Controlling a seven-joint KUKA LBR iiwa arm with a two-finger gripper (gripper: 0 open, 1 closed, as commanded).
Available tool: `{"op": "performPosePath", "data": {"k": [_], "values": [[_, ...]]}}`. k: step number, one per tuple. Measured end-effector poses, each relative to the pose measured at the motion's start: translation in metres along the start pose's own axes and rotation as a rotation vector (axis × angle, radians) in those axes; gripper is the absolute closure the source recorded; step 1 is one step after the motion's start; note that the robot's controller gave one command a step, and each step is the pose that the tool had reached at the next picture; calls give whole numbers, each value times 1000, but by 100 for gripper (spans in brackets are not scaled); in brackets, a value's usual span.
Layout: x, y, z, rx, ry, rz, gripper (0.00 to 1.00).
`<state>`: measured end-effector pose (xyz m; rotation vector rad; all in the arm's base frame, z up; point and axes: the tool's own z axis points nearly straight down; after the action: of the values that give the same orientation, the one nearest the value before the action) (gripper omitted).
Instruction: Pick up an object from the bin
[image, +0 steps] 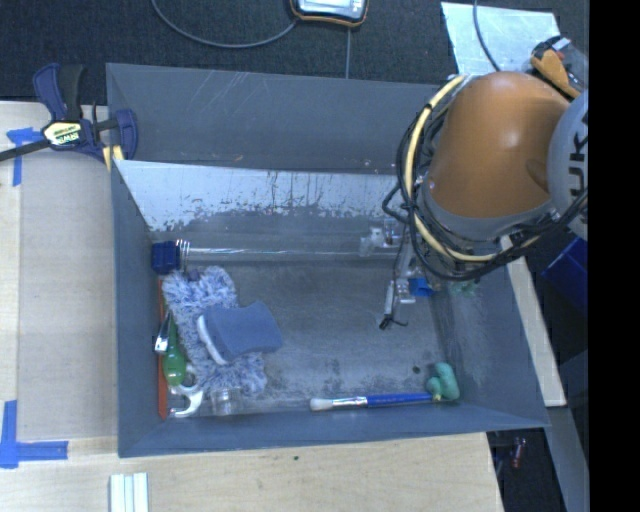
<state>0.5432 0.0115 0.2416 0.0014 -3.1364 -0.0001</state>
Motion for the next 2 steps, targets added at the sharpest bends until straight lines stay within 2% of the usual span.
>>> {"op": "performPosePath", "data": {"k": [1,2], "values": [[-1,0,-5,0,-9,0,0],[40,69,141,0,-13,-122,0]]}}
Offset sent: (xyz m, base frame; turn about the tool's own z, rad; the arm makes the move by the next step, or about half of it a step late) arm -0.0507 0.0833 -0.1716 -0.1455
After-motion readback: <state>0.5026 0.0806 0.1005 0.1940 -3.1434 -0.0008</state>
